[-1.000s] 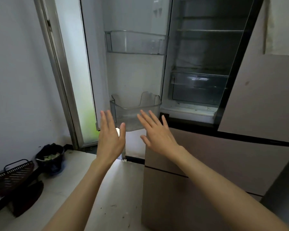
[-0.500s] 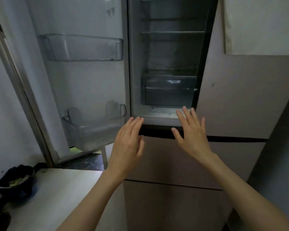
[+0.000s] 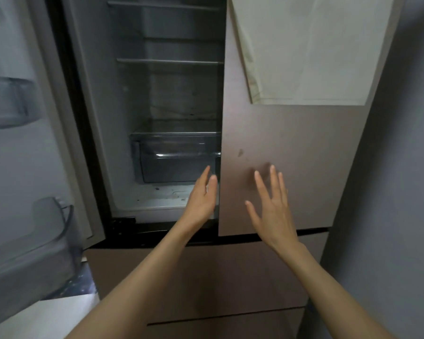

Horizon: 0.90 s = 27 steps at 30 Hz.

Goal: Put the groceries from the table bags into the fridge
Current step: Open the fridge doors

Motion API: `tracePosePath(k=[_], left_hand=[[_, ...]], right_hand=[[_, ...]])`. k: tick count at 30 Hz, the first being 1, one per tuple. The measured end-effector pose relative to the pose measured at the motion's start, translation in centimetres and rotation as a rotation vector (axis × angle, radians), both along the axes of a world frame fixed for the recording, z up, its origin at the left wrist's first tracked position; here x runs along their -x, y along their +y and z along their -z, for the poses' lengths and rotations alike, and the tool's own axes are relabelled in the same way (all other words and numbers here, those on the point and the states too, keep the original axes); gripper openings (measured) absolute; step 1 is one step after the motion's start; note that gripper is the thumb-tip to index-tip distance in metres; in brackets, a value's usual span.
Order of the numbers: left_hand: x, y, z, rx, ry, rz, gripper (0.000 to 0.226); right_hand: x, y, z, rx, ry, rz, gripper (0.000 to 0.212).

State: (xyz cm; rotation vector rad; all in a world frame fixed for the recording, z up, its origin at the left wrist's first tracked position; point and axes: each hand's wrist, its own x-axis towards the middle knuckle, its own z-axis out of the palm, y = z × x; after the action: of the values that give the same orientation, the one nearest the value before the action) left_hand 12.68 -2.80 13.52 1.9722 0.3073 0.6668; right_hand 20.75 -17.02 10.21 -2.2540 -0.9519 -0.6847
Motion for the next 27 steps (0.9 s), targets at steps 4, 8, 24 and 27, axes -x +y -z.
tracePosePath(k=[4,8,24,27], left_hand=[[-3.5,0.8,-2.2,0.150,-0.080,0.058,0.056],[-5.3,2.0,-2.2,0.160,-0.058,0.064,0.070],[3.2,-3.0,-2.3,0.213,-0.162,0.201,0.036],[5.6,-5.8,-2.2,0.116,-0.096,0.277,0.040]], right_hand=[[-0.8,0.8,-0.2,-0.036,0.034,-0.002,0.069],[-0.8,1.0,-0.1,0.002,0.065,-0.004,0.068],[6.7,-3.3,-0.4,-0.229,0.347,-0.039,0.092],[9.5,-6.0,-1.1,-0.333,0.393,0.020,0.087]])
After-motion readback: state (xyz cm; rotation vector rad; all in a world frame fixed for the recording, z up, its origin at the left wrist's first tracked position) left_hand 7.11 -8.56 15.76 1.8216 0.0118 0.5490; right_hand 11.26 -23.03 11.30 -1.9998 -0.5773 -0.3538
